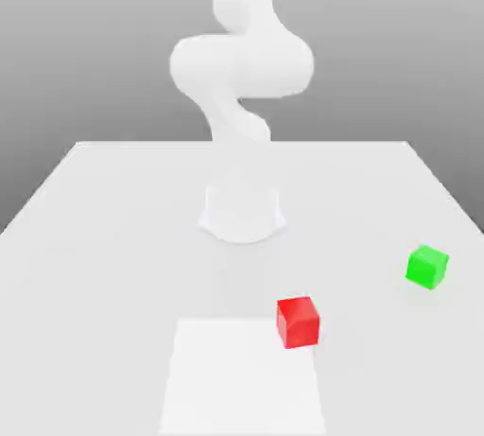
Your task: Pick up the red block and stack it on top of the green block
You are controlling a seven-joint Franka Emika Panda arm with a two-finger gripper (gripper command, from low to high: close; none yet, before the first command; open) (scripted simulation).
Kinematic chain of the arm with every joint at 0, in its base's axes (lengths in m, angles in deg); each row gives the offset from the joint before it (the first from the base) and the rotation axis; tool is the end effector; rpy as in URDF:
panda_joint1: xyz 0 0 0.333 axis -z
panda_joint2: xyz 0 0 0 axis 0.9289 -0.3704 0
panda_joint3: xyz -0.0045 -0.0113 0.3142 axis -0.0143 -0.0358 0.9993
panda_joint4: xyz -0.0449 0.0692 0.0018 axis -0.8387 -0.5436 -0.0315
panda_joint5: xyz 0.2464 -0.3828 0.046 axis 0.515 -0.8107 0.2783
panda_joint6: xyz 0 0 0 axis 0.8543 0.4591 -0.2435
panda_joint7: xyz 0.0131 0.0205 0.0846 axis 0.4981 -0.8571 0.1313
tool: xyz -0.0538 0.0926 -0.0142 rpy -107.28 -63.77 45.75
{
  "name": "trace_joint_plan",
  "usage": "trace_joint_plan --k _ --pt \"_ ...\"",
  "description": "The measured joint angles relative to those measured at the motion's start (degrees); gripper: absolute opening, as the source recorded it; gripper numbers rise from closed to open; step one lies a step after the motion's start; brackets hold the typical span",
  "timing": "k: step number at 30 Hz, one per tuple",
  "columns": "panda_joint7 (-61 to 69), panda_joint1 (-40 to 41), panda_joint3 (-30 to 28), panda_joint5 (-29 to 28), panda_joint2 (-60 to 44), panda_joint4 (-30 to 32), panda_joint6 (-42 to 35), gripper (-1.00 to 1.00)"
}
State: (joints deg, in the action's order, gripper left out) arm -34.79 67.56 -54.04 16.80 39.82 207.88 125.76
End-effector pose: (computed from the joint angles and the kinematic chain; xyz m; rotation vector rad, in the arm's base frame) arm 0.4421 0.0118 0.6554 -2.5031 1.0241 -0.9383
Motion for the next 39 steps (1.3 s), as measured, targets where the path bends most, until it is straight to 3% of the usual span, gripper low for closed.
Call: trace_joint_plan --k 17,24,25,32,39 --pt "0.18 -6.27 5.55 1.38 -34.87 28.72 25.23 0.00" --pt "-3.94 -9.02 2.23 -4.21 -51.61 28.69 38.92 0.00" --pt "-4.20 -9.60 1.57 -4.58 -52.96 28.51 40.09 -1.00" --pt "-4.42 -9.53 1.58 -4.83 -52.95 28.51 40.10 -1.00" --pt "-0.85 -9.70 2.84 0.11 -39.79 30.40 28.84 -1.00"
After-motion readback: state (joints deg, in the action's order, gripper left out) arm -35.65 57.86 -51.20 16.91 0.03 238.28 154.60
